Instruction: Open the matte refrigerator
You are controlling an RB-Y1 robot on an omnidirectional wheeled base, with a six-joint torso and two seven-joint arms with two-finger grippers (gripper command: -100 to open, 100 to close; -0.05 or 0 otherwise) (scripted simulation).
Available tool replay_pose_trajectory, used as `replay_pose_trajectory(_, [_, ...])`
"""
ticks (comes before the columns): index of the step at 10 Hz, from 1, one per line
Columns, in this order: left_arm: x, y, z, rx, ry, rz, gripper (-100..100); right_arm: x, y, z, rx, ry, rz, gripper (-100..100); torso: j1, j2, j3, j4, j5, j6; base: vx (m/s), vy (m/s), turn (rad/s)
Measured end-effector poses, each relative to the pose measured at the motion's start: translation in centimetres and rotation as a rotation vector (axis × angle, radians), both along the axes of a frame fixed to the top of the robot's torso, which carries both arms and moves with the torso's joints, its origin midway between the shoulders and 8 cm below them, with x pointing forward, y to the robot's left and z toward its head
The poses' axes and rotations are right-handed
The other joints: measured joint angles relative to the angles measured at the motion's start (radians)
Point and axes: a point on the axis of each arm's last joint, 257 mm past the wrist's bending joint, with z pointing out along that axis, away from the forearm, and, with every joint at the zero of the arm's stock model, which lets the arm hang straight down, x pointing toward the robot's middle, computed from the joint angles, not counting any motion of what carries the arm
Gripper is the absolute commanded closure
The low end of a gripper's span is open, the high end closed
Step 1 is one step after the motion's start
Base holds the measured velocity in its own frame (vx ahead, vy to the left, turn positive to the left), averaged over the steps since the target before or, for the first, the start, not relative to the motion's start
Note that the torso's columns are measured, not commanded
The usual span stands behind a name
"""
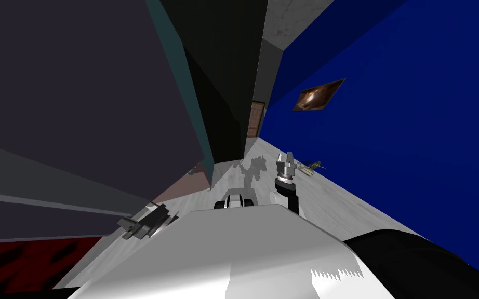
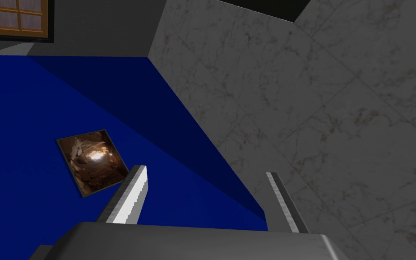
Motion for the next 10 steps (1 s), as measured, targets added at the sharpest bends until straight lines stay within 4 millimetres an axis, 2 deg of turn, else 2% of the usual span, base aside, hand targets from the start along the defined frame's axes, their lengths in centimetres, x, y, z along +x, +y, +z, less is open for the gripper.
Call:
replay_pose_trajectory(1, [-0.8,0.1,0.0,0.003,-0.002,0.031,100,0.0,0.0,0.0,0.000,0.000,0.000,0,0.000,0.001,0.000,0.000,0.000,0.003,0.071,-0.195,0.047])
replay_pose_trajectory(2, [-1.3,0.1,-0.1,0.003,-0.002,0.057,-100,0.0,0.0,0.0,0.000,0.000,0.000,0,0.004,0.004,0.002,0.001,0.000,0.003,0.013,-0.103,0.035])
replay_pose_trajectory(4, [-0.9,0.8,0.5,-0.003,-0.002,0.059,-100,0.0,0.0,0.0,0.000,0.000,0.000,0,0.019,0.006,0.004,0.001,0.006,0.000,-0.023,-0.014,-0.006])
replay_pose_trajectory(5, [-0.4,1.0,0.7,-0.009,-0.001,0.054,-100,0.0,0.0,0.0,0.000,0.000,0.000,0,0.019,0.005,0.004,0.001,0.006,-0.001,-0.029,-0.007,0.012])
replay_pose_trajectory(10, [1.0,2.6,2.6,-0.026,0.011,0.047,-100,0.0,0.0,0.0,0.000,0.000,0.000,0,0.000,0.008,0.004,0.004,-0.004,-0.001,-0.024,-0.021,0.020])
